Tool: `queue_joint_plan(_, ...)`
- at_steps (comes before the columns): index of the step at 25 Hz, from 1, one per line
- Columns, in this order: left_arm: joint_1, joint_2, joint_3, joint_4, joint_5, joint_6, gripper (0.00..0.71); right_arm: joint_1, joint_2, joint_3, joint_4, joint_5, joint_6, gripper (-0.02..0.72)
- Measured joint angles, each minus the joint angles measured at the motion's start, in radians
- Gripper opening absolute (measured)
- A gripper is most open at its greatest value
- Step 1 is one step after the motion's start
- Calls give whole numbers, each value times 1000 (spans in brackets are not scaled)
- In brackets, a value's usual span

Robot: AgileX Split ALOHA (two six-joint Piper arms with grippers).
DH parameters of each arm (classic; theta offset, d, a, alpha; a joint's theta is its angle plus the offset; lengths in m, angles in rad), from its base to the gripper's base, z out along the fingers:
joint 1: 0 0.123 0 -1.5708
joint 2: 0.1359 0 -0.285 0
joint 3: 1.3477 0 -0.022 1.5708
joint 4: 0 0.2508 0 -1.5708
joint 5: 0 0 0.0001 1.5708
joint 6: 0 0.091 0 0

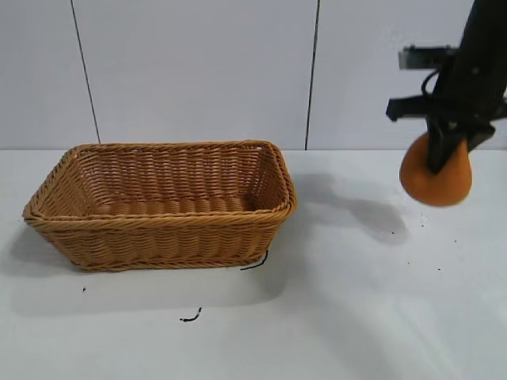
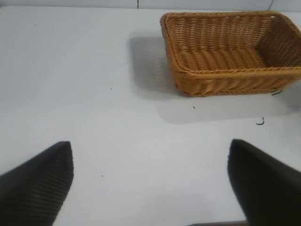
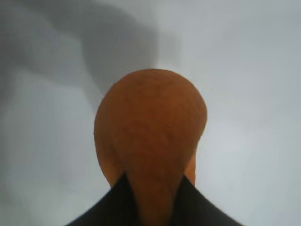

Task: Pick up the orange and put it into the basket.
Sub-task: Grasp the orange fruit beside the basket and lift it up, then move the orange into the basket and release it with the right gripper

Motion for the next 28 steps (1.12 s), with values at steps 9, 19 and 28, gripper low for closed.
queue_joint_plan(9,0,0,0,0,0,0,639,34,-9,-243,43,52,8,57)
queue_joint_plan(19,0,0,0,0,0,0,639,294,-8,-261,50,6,26,57)
queue_joint_plan(28,0,0,0,0,0,0,639,516,59,-265,50,-118,52,57)
